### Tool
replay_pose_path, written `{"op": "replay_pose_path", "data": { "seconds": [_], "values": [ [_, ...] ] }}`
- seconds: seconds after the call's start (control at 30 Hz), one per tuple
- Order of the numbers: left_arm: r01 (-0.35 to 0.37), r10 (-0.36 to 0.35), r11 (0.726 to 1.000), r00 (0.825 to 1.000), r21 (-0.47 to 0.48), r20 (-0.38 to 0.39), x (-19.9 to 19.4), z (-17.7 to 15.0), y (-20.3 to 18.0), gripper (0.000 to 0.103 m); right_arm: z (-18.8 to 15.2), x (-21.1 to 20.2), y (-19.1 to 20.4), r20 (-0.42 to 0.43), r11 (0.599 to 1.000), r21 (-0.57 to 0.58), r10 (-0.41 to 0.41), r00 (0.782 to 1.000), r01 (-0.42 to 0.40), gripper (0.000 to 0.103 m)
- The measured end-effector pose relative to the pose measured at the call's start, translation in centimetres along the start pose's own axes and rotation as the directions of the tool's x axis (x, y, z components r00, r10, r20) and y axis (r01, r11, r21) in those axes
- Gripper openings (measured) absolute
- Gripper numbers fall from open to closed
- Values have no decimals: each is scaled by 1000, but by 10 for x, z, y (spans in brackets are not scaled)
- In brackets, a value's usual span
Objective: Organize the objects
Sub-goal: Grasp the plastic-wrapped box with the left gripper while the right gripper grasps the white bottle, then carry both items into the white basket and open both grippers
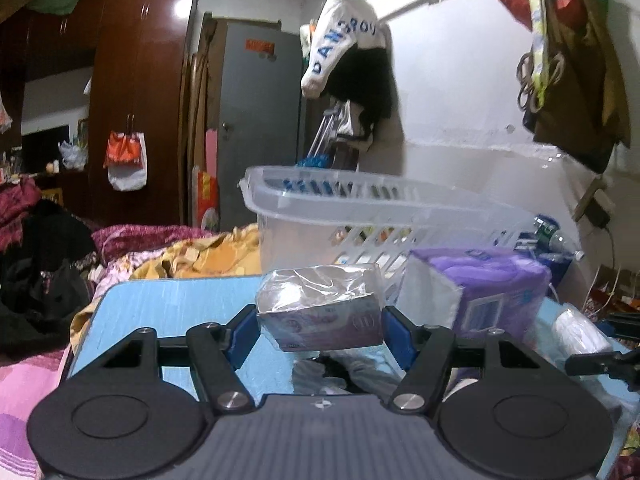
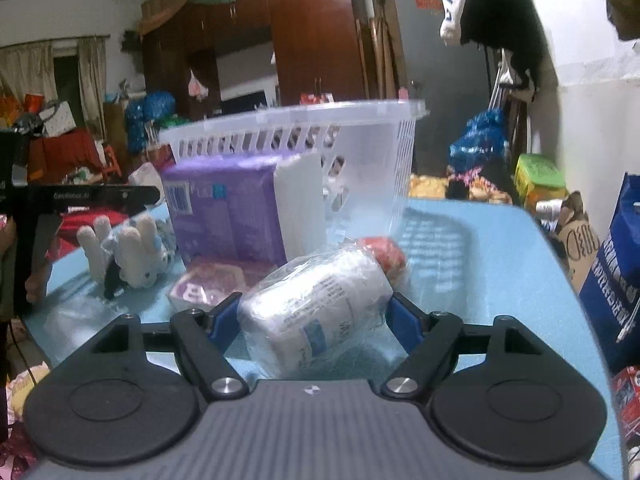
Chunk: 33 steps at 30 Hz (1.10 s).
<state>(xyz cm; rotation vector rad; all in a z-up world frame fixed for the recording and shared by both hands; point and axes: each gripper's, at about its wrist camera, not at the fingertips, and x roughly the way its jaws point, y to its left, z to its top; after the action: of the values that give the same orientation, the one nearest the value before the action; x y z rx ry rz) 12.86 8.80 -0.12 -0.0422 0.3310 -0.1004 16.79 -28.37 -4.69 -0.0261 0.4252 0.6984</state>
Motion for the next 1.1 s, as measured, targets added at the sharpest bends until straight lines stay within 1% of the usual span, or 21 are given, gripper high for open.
{"op": "replay_pose_path", "data": {
  "seconds": [0.1,0.2,0.27,0.37,0.5,0.57,0.67,0.73,0.8,0.87,0.9,0.93,1.0,1.07,1.1],
  "values": [
    [11,-11,1000,999,-11,49,-15,-1,-2,69,1,-9,0,49,1000,-9,-2,999,2,79],
    [21,-19,1000,994,-16,111,-34,-3,-6,69,1,-20,4,119,999,-47,6,993,-1,79],
    [23,-21,1000,988,-14,151,-48,-4,-12,69,0,-29,9,168,996,-86,7,986,7,78],
    [24,-23,1000,977,0,214,-67,-1,-21,69,4,-42,17,254,991,-130,-10,967,44,78],
    [29,-32,999,958,15,285,-86,10,-32,69,27,-55,26,336,977,-188,-32,941,100,78],
    [35,-38,999,952,15,302,-89,19,-35,69,43,-59,27,357,974,-207,-10,934,90,78],
    [42,-45,999,953,19,300,-85,43,-40,69,68,-58,29,359,972,-223,17,933,68,78],
    [38,-41,999,957,19,286,-75,63,-44,69,93,-49,30,336,973,-227,42,941,37,78],
    [32,-34,999,970,11,239,-54,86,-47,69,119,-29,33,284,972,-235,51,958,18,78],
    [14,-14,1000,989,3,148,-18,110,-49,69,146,4,37,188,970,-244,39,981,8,78],
    [-2,2,1000,994,-3,107,-2,118,-49,69,154,20,39,151,969,-246,23,988,15,78],
    [-18,19,1000,999,-13,43,21,126,-48,69,163,36,42,115,967,-253,-1,993,30,78],
    [-28,26,999,998,-33,-64,57,136,-42,69,179,74,42,23,961,-273,-44,999,49,78],
    [-40,33,999,986,-34,-162,90,142,-37,69,187,105,37,-66,962,-271,-53,996,34,78],
    [-52,44,998,979,-34,-197,101,143,-36,69,190,119,34,-108,963,-266,-62,992,32,78]
  ]
}}
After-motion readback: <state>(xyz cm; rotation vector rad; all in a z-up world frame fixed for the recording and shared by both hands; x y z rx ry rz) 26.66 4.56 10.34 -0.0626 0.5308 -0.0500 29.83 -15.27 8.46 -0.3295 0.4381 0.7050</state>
